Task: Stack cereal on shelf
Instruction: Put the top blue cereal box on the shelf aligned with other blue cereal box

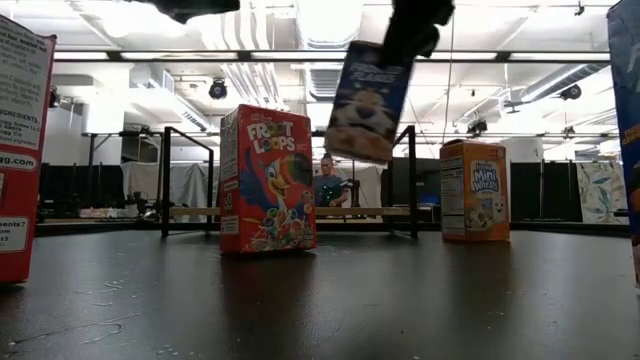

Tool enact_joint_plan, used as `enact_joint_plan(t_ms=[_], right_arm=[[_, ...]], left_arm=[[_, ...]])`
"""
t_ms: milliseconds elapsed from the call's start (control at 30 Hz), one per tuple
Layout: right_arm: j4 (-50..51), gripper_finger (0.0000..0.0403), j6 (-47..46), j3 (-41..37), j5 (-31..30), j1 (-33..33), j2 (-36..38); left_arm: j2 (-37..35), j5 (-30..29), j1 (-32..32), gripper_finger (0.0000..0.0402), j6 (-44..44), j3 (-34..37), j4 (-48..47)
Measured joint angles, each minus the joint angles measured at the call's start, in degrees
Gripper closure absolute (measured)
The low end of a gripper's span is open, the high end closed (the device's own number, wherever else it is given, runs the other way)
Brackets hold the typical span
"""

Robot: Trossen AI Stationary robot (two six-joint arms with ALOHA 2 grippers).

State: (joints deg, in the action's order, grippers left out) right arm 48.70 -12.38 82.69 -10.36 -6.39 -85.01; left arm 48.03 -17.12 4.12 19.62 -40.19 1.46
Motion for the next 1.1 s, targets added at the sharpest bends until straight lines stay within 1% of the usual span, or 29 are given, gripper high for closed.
enact_joint_plan(t_ms=[100, 267, 467, 733, 900, 967, 1100], right_arm=[[-0.57, 0.0255, 2.06, 2.60, -2.53, 2.88, -1.16], [-2.71, 0.0255, 7.42, 5.28, -4.92, 7.76, -3.73], [-7.25, 0.0255, 13.82, 8.68, -4.89, 14.02, -8.36], [-9.10, 0.0255, 22.46, 16.35, -4.66, 20.33, -17.94], [-8.72, 0.0255, 26.82, 19.84, -4.09, 22.30, -22.73], [-8.53, 0.0255, 27.44, 20.74, -3.81, 22.66, -23.91], [-8.73, 0.0254, 27.43, 21.90, -1.31, 23.95, -25.60]], left_arm=[[-2.16, -1.80, 0.00, 0.0353, -0.57, 0.71, -0.72], [-4.88, -1.86, 0.00, 0.0353, -1.33, 1.44, -1.30], [-6.42, -1.86, 0.00, 0.0353, -1.05, 2.52, -1.82], [-6.36, -1.86, 0.00, 0.0353, -0.22, 2.52, -1.53], [-6.27, -1.86, 0.00, 0.0353, 0.80, 2.52, -1.55], [-6.25, -1.86, 0.00, 0.0353, 1.05, 2.52, -1.58], [-6.20, -1.86, 0.00, 0.0353, 1.52, 2.52, -1.55]])
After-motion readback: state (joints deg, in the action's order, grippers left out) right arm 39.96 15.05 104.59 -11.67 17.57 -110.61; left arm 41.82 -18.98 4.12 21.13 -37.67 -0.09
